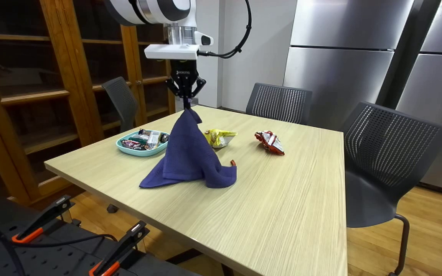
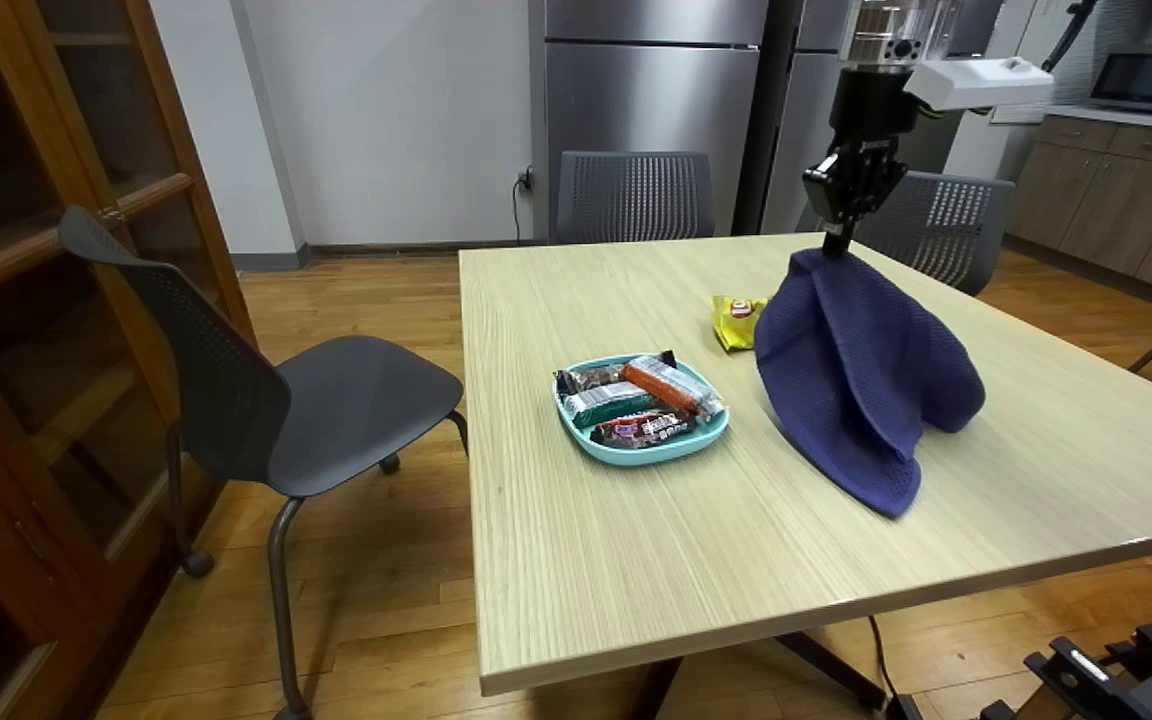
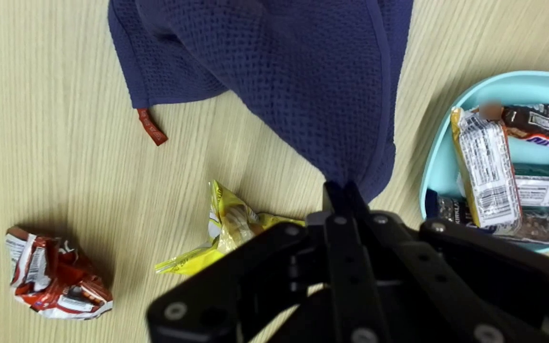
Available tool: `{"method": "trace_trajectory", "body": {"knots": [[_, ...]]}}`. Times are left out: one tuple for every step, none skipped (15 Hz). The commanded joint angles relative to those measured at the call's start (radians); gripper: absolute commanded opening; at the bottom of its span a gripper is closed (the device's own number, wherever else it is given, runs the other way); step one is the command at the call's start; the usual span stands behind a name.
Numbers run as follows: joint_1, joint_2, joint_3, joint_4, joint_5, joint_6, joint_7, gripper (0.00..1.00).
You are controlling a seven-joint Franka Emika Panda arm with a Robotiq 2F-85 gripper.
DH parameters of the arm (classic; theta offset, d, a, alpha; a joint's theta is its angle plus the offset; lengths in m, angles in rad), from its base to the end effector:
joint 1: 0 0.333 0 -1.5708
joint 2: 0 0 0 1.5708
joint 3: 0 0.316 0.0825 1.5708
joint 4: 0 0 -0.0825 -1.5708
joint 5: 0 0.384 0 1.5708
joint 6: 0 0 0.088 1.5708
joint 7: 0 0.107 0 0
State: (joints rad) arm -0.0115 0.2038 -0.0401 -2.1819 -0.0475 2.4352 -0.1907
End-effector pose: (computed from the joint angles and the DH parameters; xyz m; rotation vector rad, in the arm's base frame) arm 0.5606 -0.0289 0.3005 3.0834 0.2713 0.0687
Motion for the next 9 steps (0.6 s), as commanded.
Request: {"method": "trace_trajectory", "body": {"knots": [[-0.013,-0.013,0.009,0.015,0.064,0.011,0.091,0.00],[-0.012,-0.016,0.007,0.019,0.079,0.018,0.120,0.00],[-0.012,-0.016,0.004,0.025,0.091,0.022,0.145,0.00],[-0.014,-0.019,0.001,0.033,0.104,0.027,0.169,0.00],[-0.018,-0.025,-0.003,0.041,0.120,0.029,0.187,0.00],[-0.021,-0.030,-0.006,0.047,0.134,0.033,0.204,0.00],[-0.023,-0.037,-0.011,0.052,0.141,0.041,0.219,0.00],[-0.027,-0.045,-0.016,0.058,0.150,0.043,0.231,0.00],[-0.032,-0.052,-0.019,0.065,0.160,0.047,0.240,0.00]]}}
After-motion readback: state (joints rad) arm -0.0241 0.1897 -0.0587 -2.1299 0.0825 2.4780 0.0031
